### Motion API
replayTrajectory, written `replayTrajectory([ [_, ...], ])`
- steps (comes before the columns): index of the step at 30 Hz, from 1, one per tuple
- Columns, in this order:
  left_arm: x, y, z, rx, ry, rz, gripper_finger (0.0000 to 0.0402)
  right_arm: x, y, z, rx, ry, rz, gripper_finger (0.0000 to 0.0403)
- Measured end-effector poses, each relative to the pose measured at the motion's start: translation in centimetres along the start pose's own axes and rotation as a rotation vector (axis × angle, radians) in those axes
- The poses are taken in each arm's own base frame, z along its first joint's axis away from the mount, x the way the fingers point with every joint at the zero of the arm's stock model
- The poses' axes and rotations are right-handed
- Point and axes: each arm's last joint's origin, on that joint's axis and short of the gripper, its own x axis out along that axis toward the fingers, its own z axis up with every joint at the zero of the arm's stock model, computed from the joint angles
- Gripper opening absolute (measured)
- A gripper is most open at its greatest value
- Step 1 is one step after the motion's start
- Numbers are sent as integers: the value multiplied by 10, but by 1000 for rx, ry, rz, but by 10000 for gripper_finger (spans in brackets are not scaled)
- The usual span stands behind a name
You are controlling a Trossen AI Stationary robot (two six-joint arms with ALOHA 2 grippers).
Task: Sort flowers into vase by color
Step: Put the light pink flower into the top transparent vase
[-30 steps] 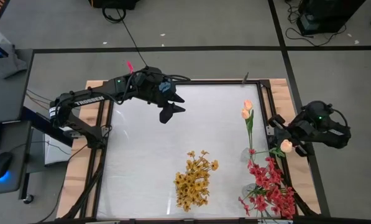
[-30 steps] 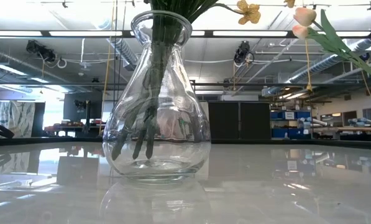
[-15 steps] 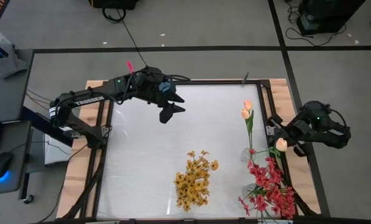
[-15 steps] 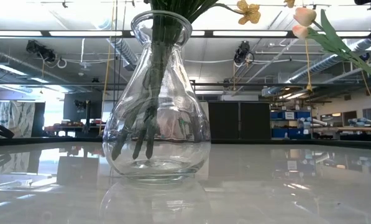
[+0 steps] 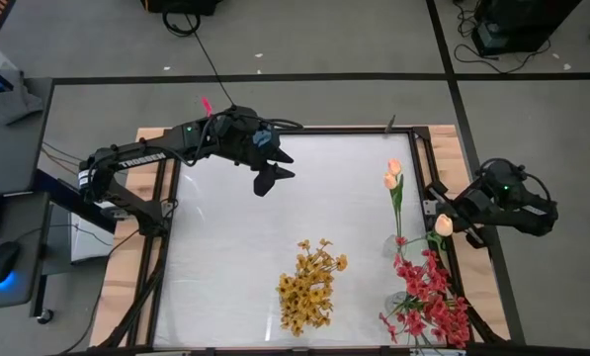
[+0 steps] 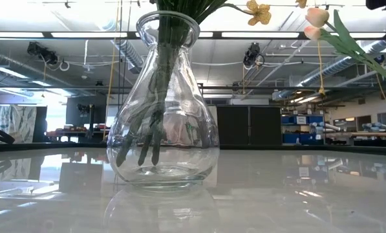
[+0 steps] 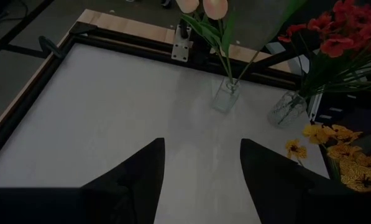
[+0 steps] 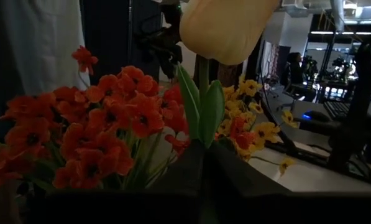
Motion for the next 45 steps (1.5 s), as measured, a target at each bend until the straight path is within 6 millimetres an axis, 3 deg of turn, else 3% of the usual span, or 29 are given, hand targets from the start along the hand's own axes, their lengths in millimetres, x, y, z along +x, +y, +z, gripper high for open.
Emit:
replayTrajectory([
  [9,0,0,0,0,0,0,215,0,0,0,24,0,-13,55],
  [33,0,0,0,0,0,0,215,0,-1,-6,74,49,-58,54],
  [45,0,0,0,0,0,0,215,-1,-4,-8,140,62,-168,55],
])
